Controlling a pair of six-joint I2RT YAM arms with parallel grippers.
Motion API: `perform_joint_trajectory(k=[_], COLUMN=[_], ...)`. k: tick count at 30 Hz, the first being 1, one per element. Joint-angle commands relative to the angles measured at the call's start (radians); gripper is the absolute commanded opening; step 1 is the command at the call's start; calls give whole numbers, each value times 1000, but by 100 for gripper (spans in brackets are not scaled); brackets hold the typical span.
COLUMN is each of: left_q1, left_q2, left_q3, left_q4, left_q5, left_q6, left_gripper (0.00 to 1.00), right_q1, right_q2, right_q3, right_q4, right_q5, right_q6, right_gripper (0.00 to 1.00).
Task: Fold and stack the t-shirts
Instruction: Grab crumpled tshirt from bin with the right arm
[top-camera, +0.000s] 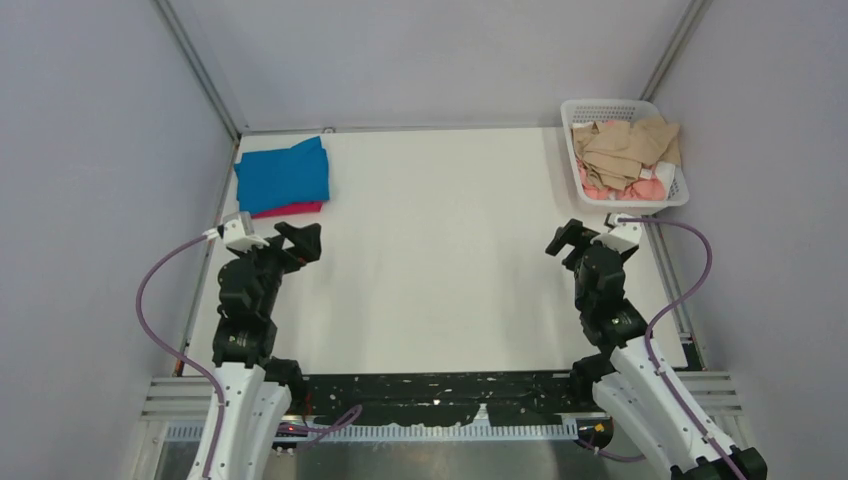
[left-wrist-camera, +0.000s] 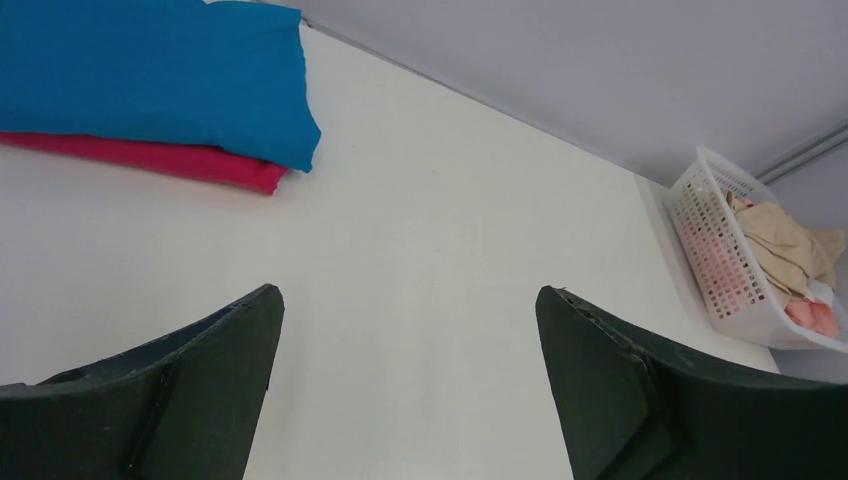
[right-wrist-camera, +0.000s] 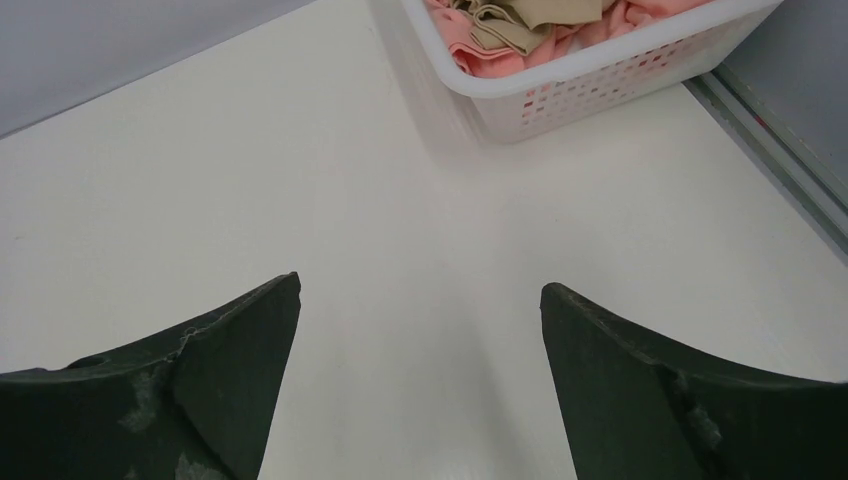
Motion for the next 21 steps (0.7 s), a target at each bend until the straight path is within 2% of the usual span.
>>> perform_joint_trajectory(k=[1, 7, 9, 12, 17, 21], left_q1=[3, 3, 3, 3, 3, 3], left_q2=[-18, 1, 2, -3, -17, -48], left_q3=[-10, -3, -5, -15, -25, -36], left_q4=[35, 34, 34, 38, 31, 16], left_q5=[20, 26, 24, 13, -20, -37], left_q6=[-19, -14, -13, -14, -16, -23], left_gripper=[99, 99, 99, 99, 99, 99], right_q1=[0, -9, -56, -209, -310, -383], right_q2=[25, 244, 364, 569, 869, 1104], right_q3=[82, 368, 494, 645, 948, 1175], right_q4=[-31, -164, -216, -254, -268, -303], right_q5=[72, 97, 128, 14, 20, -30], right_q6=[18, -52, -38, 15, 11, 79], right_gripper=[95, 95, 95, 95, 95, 95])
